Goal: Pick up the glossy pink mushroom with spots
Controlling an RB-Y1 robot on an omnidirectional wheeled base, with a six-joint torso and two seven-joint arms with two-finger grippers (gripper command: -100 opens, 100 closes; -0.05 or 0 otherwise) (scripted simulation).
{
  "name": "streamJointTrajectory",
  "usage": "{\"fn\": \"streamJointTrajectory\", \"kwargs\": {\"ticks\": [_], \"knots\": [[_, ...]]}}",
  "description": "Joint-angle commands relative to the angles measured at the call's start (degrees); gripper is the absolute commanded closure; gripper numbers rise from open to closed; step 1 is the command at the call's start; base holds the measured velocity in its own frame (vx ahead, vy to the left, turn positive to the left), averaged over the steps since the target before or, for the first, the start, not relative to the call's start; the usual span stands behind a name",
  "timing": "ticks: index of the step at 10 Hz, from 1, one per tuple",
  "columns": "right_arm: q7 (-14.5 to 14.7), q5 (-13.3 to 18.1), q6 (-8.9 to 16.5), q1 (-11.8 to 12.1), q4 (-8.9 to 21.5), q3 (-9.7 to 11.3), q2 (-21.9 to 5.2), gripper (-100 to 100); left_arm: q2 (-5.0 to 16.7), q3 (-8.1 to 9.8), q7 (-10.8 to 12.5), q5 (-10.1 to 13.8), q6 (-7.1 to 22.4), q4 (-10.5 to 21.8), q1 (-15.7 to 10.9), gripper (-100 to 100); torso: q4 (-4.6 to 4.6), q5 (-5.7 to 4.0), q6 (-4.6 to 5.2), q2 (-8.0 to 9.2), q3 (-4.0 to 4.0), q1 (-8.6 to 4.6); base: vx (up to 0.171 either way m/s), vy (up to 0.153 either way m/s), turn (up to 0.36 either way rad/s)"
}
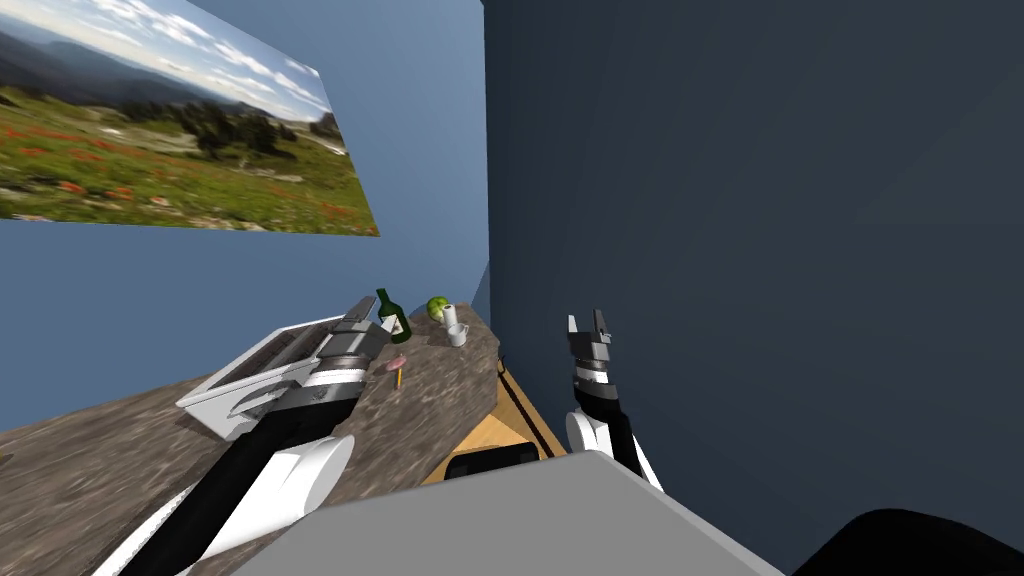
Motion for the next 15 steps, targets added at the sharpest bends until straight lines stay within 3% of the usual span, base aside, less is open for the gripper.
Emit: {"fn": "streamJointTrajectory", "kwargs": {"ticks": [1, 6, 7, 8, 9, 10, 11, 12, 13, 14, 15], "knots": [[0.0, 0.0, 0.0, 0.0, 0.0, 0.0, 0.0, 0, 0.41, 0.86, 0.19, 0.18, 1.83, 0.15, -0.03, -100, 0.0, 0.0, 0.0, 0.0, 0.0, 0.0, -0.004, -0.035, -0.058], [0.0, 0.0, 0.0, 0.0, 0.0, 0.0, 0.0, 0, 0.95, 4.55, 0.22, 0.17, 10.01, -0.13, -0.77, -100, 0.0, 0.01, -0.02, 0.02, 0.01, 0.04, -0.011, -0.041, -0.101], [0.0, 0.0, 0.0, 0.0, 0.0, 0.0, 0.0, 0, 0.95, 4.55, 0.22, 0.17, 11.55, -0.13, -0.77, -100, 0.0, 0.0, 0.0, 0.01, 0.01, 0.02, -0.006, -0.034, -0.069], [0.0, 0.0, 0.0, 0.01, 0.0, -0.01, 0.0, 0, 1.01, 5.83, 0.27, 0.16, 13.44, -0.18, -1.06, -100, 0.0, 0.01, -0.02, 0.0, 0.0, 0.04, -0.015, -0.043, -0.131], [0.0, 0.0, 0.0, 0.0, 0.0, 0.0, 0.0, 0, 1.01, 5.83, 0.27, 0.16, 15.03, -0.18, -1.06, -100, 0.0, 0.0, 0.0, 0.02, 0.01, 0.02, -0.012, -0.033, -0.07], [0.0, 0.0, 0.0, 0.01, 0.0, -0.01, 0.0, 0, 1.02, 7.11, 0.34, 0.15, 17.01, -0.19, -1.37, -100, 0.0, 0.01, -0.03, 0.02, 0.01, 0.04, -0.009, -0.038, -0.135], [0.0, 0.0, 0.0, 0.0, 0.0, 0.0, 0.0, 0, 1.02, 7.11, 0.34, 0.15, 18.59, -0.19, -1.37, -100, 0.0, 0.01, -0.01, 0.01, 0.0, 0.04, -0.009, -0.027, -0.078], [0.0, 0.0, 0.0, 0.01, 0.0, -0.01, 0.0, 0, 1.0, 8.39, 0.44, 0.13, 20.71, -0.17, -1.7, -100, 0.0, 0.01, -0.03, 0.0, 0.0, 0.07, -0.01, -0.03, -0.142], [0.0, 0.0, 0.0, 0.0, 0.0, 0.0, 0.0, 0, 1.0, 8.39, 0.44, 0.13, 22.22, -0.17, -1.7, -100, 0.0, 0.01, -0.01, 0.01, 0.01, 0.06, -0.008, -0.022, -0.064], [0.0, 0.0, 0.0, 0.01, 0.0, -0.01, 0.0, 0, 0.95, 9.67, 0.57, 0.1, 24.22, -0.11, -2.05, -100, 0.0, 0.02, -0.03, 0.01, 0.01, 0.09, -0.008, -0.025, -0.126], [0.0, 0.0, 0.0, 0.0, 0.0, 0.0, 0.0, 0, 0.95, 9.67, 0.57, 0.1, 25.63, -0.11, -2.05, -100, 0.0, 0.02, -0.02, 0.01, 0.01, 0.09, -0.007, -0.018, -0.076]]}}
